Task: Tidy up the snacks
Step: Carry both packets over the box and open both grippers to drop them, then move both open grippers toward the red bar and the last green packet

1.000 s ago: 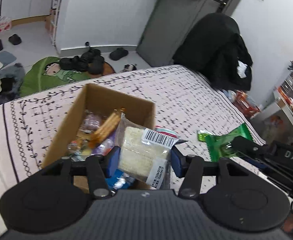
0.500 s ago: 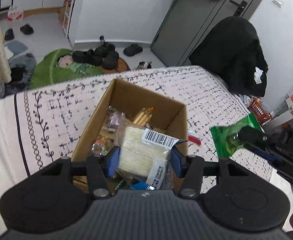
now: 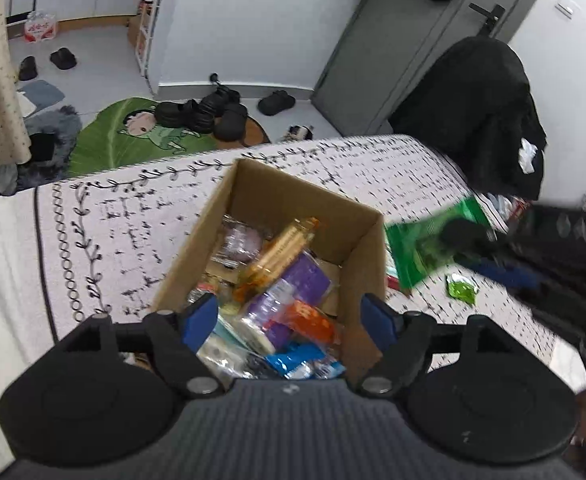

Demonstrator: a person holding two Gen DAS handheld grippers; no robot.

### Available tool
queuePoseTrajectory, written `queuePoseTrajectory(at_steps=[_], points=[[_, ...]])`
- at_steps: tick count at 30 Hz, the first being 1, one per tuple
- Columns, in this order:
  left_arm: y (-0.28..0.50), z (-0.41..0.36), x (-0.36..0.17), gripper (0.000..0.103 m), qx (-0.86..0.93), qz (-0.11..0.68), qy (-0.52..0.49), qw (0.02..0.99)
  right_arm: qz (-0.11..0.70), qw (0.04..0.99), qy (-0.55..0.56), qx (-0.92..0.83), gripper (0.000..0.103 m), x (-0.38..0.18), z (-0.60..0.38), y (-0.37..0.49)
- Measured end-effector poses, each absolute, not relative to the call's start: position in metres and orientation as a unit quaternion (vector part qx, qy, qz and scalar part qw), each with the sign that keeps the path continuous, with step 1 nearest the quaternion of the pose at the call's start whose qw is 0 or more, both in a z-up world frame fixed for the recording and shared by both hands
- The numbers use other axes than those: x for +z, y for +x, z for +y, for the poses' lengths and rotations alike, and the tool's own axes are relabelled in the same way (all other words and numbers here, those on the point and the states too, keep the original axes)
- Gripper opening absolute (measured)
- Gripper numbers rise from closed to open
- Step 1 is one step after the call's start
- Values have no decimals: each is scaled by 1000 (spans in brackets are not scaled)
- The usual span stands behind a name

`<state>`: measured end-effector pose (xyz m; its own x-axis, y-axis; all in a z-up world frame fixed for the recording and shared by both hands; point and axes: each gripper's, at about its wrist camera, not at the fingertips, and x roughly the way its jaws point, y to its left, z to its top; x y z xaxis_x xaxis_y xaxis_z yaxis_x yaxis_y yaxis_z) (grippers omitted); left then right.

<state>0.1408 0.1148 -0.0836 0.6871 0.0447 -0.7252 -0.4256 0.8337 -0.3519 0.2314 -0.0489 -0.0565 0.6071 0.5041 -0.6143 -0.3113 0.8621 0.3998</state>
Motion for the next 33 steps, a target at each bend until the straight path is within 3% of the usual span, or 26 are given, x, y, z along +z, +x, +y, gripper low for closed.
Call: queuePoseTrajectory(at_steps=[4, 6, 8, 10, 19, 33], points=[[142, 111, -87, 78, 131, 378, -254, 881, 376, 886, 130, 239, 17, -53, -44, 239], [142, 112, -88, 78, 130, 379, -257, 879, 379, 882, 134, 247, 27, -53, -40, 241], [142, 114, -88, 78, 132, 379, -259, 879, 379, 883, 137, 242, 52, -55, -42, 241], [141, 115, -89, 80, 134, 379, -261, 878, 371, 887, 141, 236, 61, -56, -46, 238], [143, 107, -87, 92, 118, 381, -266, 878, 378, 891, 149, 203, 63, -64, -96, 234], [154, 64, -67, 95, 99, 368, -224, 897, 375, 895, 178, 161, 75, -86, -181, 248]])
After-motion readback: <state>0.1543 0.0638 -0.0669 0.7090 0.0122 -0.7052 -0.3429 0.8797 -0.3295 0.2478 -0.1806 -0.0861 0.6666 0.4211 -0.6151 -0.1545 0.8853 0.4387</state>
